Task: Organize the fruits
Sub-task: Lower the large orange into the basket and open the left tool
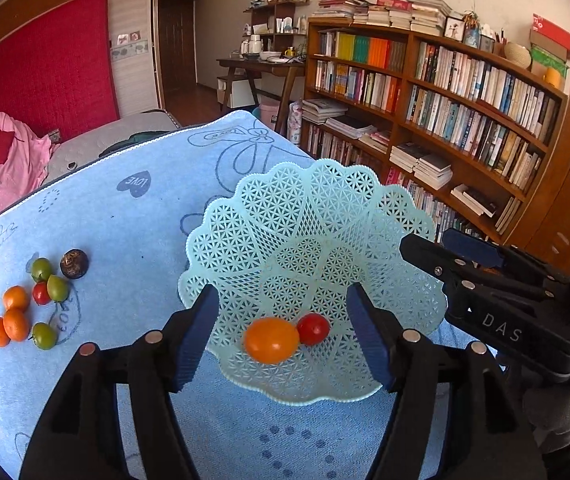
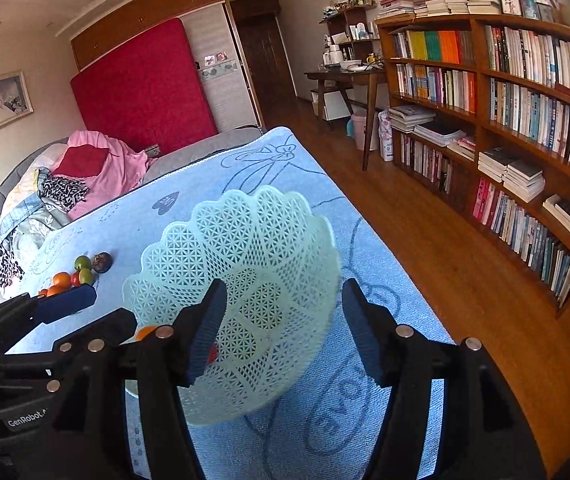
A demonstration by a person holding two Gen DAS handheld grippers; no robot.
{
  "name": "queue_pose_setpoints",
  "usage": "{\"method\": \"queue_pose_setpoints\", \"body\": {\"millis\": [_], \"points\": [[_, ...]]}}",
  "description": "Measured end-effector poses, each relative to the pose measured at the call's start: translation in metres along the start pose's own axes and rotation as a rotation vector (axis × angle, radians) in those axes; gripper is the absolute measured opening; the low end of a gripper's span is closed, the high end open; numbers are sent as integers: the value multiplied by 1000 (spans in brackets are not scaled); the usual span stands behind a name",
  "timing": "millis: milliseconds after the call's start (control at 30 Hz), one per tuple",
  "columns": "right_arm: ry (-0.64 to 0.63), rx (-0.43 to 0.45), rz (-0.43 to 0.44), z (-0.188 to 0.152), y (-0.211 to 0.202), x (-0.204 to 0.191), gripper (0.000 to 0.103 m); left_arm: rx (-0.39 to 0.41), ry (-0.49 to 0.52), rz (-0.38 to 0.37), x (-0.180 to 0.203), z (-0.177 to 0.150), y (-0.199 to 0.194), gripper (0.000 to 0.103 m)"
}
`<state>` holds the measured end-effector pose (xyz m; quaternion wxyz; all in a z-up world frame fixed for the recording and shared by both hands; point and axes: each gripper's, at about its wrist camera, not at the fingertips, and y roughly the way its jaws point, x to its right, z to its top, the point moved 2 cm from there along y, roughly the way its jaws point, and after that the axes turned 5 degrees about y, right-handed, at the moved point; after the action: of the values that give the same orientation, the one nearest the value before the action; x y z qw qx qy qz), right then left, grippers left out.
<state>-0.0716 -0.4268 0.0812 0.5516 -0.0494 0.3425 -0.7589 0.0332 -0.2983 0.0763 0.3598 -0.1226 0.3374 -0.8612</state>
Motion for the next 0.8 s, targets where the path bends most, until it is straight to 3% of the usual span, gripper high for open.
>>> {"method": "queue_pose_setpoints", "body": {"millis": [467, 800], "points": [[-34, -7, -9, -5, 4, -10, 62, 11, -80, 94, -33, -6, -11, 80], [-30, -6, 2, -6, 4, -10, 63, 3, -88, 120, -37, -11, -16, 83]]}}
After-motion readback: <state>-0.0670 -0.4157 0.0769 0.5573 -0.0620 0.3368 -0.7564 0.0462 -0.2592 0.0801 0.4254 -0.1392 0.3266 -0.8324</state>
